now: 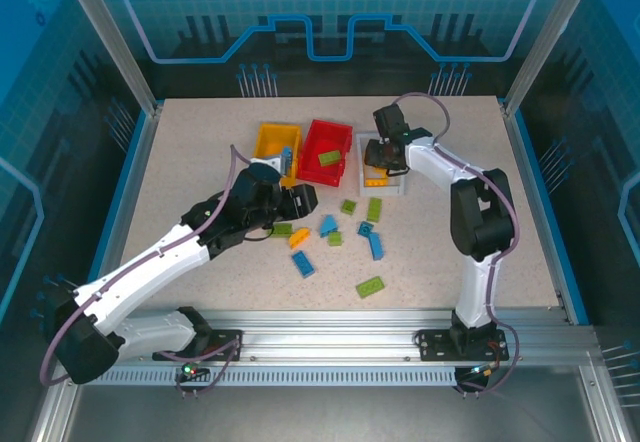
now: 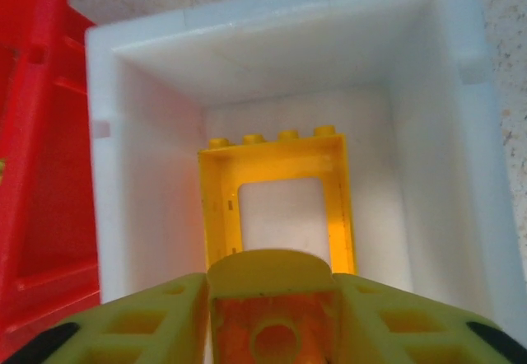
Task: Sort the legos into containers by color
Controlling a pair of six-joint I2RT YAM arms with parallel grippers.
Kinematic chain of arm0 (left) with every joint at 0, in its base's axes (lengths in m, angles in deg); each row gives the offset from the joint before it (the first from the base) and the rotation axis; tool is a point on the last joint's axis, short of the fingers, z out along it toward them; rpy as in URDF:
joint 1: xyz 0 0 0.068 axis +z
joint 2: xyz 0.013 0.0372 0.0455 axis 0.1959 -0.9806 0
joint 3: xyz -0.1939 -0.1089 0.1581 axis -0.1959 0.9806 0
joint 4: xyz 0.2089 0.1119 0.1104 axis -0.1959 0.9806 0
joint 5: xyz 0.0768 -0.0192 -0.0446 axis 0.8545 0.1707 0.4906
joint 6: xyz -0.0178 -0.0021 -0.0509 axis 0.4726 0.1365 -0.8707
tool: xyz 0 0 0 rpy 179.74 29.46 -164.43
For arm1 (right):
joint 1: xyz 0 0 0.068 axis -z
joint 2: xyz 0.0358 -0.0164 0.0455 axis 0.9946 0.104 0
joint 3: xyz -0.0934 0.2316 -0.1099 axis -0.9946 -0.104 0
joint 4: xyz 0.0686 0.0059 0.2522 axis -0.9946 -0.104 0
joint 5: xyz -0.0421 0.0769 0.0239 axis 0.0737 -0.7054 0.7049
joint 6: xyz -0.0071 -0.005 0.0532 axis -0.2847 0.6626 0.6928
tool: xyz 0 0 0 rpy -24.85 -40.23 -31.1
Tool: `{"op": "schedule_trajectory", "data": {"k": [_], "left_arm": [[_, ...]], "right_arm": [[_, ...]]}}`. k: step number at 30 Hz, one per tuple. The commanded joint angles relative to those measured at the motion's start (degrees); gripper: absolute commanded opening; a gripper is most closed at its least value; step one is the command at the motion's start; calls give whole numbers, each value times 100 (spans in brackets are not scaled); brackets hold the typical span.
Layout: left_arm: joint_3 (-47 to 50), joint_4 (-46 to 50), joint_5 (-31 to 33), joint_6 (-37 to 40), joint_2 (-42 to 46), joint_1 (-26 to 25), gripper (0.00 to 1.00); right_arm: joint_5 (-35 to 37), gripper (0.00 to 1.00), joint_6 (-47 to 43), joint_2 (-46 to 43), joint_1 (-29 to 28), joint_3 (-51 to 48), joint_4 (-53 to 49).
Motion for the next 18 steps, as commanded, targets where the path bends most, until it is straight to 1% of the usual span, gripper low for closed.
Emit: {"op": "schedule_trajectory", "data": {"k": [1,3,4,8,10,12,13,15,17,18], "left_arm": [[196,296,203,-108,50,-35,61],[240,409,187,-93,44,-27,61],[250,459,190,-78,50,-27,61],[214,620,91,217,-27,-31,62],[113,659,-126,642,-231,-27,63],[-45,856,-206,853,-520,-34,63],[-161,1021,-158,884,-688,-27,63],[-291,1390,152,749,-920,-22,64],[-336,1823,696,383,-1129,73,70],[-317,1940,757,180,-1223,200,71]], "right_arm": [[-12,53,-101,19,27,236,-471],[-29,59,-97,-109,0,187,-471],[-22,60,-110,-198,-15,166,-474],[79,60,-153,-698,-104,74,-539],[165,60,-175,-1124,-194,-80,-521],[273,61,-173,-1580,-315,-320,-492],[303,61,-172,-1834,-405,-515,-440],[301,62,-202,-2349,-620,-965,-271],[82,65,-300,-2910,-909,-1542,26],[-107,66,-377,-3127,-1053,-1794,202]]}}
